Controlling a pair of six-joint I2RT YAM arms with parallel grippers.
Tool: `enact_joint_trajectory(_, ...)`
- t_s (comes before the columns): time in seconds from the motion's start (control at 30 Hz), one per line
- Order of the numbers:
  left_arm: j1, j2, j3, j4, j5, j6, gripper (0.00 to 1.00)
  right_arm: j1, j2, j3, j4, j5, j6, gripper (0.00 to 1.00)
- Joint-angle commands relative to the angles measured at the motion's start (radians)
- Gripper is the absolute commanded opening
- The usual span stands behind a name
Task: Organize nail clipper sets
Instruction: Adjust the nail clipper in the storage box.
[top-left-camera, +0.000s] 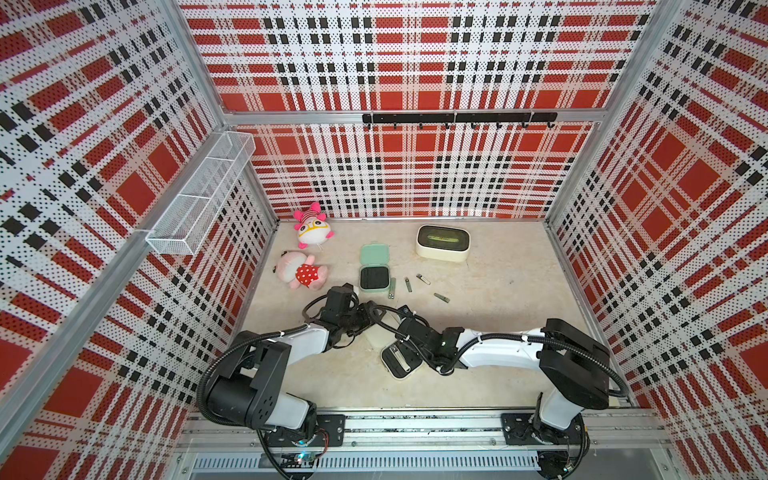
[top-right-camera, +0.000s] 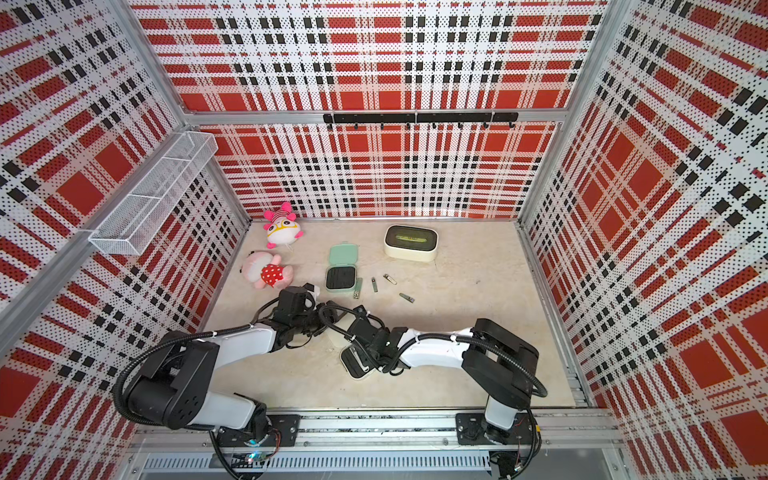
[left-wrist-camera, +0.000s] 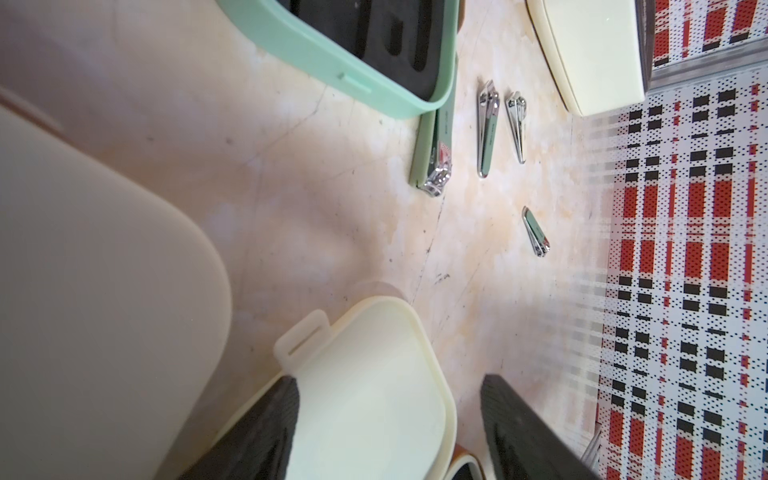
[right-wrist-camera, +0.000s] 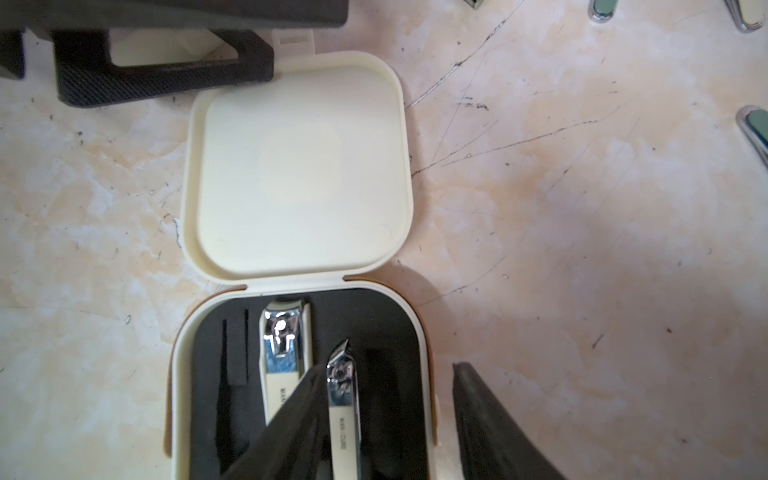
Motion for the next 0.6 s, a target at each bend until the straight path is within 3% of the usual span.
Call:
enact_joint_trajectory(0.0, 0.002, 0.016, 0.012, -0.018, -0.002, 0.013, 0.74, -0.006, 0.02, -0.025, 0.024, -0.005, 0.019, 0.53)
enact_joint_trajectory(0.37, 0.001, 0.012, 0.018, -0.025, -0.002, 0.013, 0.74, -0.009, 0.018, -0.02, 0.013, -0.004, 0.021, 0.53)
enact_joint_trajectory(0.57, -0.001, 0.009, 0.017, -0.027, -0.002, 0.014, 0.74, -0.008, 0.002, 0.028, -0.014, 0.003, 0.002, 0.58)
